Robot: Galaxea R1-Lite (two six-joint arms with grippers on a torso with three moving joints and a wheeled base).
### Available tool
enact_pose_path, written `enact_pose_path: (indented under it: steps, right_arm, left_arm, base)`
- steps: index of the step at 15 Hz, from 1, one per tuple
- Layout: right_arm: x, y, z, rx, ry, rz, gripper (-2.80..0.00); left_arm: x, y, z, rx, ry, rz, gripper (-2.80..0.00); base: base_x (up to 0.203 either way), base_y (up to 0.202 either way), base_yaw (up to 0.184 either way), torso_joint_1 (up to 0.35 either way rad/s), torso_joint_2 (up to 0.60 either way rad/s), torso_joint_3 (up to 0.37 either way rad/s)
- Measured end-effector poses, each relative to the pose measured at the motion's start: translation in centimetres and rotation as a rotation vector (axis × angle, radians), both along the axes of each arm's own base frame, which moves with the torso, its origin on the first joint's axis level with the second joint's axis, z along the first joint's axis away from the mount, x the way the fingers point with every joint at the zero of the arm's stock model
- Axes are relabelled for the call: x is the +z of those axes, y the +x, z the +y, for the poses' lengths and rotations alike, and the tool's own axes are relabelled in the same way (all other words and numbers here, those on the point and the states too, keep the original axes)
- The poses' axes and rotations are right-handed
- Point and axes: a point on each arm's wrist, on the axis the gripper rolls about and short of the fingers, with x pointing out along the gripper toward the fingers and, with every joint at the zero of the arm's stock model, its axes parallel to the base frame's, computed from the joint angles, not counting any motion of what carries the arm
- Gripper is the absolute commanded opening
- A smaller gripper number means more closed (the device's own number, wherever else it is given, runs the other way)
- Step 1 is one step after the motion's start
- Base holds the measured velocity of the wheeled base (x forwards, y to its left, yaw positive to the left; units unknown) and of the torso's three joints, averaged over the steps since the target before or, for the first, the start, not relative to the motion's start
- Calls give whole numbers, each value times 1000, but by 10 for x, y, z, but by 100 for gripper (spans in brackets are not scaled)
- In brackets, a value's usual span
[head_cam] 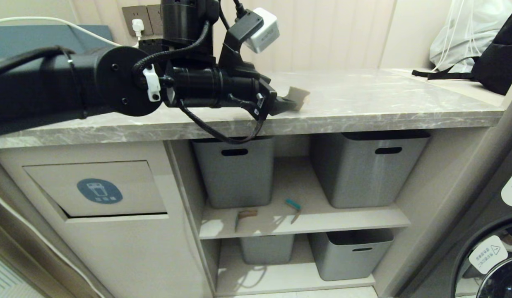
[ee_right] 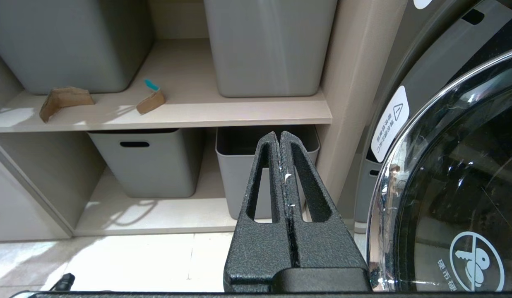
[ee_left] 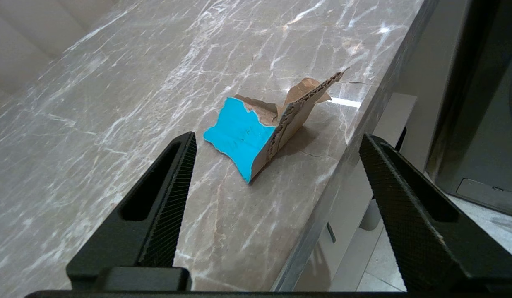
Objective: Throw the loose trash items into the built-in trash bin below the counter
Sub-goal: Pick up the garbage
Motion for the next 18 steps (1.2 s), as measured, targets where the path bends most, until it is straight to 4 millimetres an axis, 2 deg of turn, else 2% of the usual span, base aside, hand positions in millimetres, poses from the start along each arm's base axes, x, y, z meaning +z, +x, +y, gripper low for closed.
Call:
enact_pose_path:
  steps: [7,15,16,18]
  right_arm:
    - [0,0,0,0,0,0,-280]
    - [0,0,0,0,0,0,-280]
    - [0,0,0,0,0,0,-280]
    - [0,0,0,0,0,0,-280]
  left_arm:
    - [-12,10,-12,-30,4,6,0]
    - [-15,14,-16,-57,-3,-27,0]
    - [-15,15,-16,-54,-3,-25,-280]
    - [-16,17,-15,-50,-1,-24,-280]
  base:
    - [0,0,0,0,0,0]
    - [0,0,0,0,0,0]
    - [0,0,0,0,0,0]
    - [0,0,0,0,0,0]
